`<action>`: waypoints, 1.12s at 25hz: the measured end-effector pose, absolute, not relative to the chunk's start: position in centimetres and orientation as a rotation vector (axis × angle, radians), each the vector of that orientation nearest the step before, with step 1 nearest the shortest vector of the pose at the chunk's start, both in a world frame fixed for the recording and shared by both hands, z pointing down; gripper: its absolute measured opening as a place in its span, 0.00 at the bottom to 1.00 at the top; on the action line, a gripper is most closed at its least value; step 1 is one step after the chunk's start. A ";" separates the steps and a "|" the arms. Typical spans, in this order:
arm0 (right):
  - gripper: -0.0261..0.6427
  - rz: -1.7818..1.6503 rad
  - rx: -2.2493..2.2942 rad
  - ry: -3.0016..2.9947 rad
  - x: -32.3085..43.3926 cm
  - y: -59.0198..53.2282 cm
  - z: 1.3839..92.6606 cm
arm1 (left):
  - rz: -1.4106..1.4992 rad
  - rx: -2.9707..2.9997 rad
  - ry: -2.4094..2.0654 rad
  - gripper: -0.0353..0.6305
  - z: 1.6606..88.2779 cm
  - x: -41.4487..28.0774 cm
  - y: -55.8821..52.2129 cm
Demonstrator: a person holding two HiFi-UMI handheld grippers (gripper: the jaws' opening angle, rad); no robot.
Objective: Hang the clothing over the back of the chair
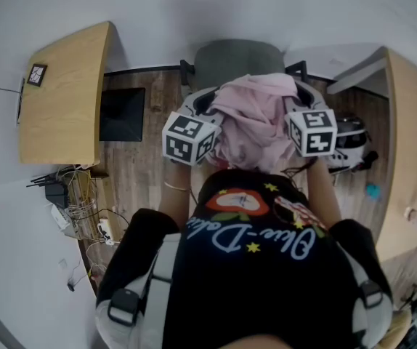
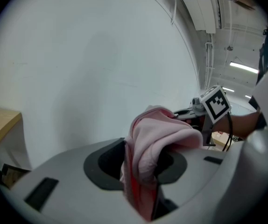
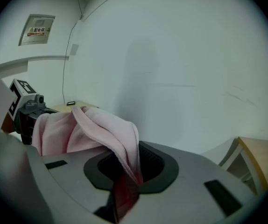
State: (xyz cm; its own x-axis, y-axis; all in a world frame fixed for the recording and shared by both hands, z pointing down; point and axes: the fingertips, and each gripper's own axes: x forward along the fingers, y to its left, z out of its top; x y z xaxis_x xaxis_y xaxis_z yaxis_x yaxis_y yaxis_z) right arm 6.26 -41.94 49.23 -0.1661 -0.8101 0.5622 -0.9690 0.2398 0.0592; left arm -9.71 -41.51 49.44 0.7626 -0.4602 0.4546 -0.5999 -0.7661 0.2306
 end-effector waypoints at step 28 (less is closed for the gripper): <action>0.17 0.412 1.474 -2.055 4.9 -39.4 49.6 | 0.524 2.561 -0.863 0.24 49.1 -10.0 -39.4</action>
